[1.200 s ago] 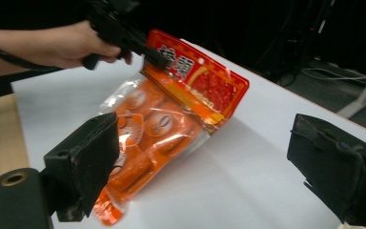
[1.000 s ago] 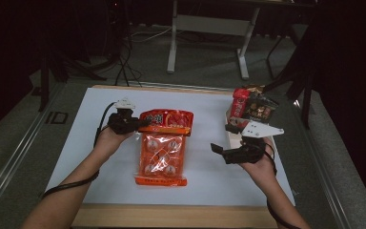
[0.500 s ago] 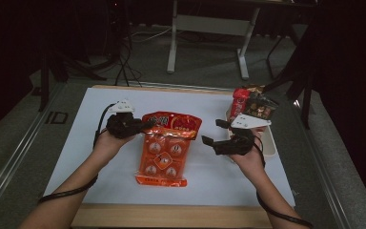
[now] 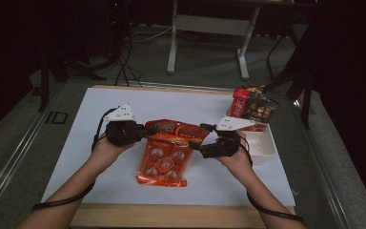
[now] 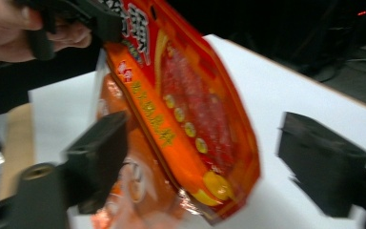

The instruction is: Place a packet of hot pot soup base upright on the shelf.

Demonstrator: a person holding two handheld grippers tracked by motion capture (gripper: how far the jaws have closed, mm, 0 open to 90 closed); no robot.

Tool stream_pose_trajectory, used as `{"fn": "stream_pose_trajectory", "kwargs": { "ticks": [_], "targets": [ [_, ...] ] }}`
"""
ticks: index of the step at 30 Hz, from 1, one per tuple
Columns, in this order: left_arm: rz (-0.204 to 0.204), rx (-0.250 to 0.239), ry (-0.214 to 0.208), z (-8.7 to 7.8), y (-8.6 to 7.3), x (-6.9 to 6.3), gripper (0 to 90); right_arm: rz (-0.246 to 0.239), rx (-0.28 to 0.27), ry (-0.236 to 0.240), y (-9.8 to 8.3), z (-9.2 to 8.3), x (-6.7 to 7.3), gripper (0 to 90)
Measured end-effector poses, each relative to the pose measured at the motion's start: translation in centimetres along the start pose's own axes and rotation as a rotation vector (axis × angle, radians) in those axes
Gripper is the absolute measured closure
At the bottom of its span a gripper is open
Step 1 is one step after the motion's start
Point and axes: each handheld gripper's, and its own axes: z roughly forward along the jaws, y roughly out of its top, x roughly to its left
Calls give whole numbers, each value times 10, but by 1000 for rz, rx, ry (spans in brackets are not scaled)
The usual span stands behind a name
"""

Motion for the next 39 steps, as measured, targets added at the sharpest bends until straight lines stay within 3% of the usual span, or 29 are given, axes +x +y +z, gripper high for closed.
{"fn": "stream_pose_trajectory", "kwargs": {
  "ticks": [4,6,8,13,17,23,28,33,39],
  "targets": [
    [-1,-8,-14,-3,-1,-3,892,-2,12,33,-3,7,2,342],
    [5,-12,-19,-4,-2,-5,892,-13,32,55,-4,11,2,485],
    [12,-11,-19,-5,-1,-7,892,-25,44,57,-5,15,3,556],
    [9,-13,-25,-7,-2,-8,891,-5,66,133,-7,21,3,669],
    [28,-10,-17,-8,-4,-8,886,15,77,196,-8,21,1,844],
    [17,-3,-7,-9,-4,-9,887,-18,118,178,-2,21,8,894],
    [28,24,-27,-15,6,-10,891,-36,129,168,4,16,16,900],
    [41,-22,-39,-21,15,-13,888,-52,91,144,15,5,21,900],
    [27,-72,-79,-23,14,-11,860,-62,55,112,26,-5,23,900]
  ]
}}
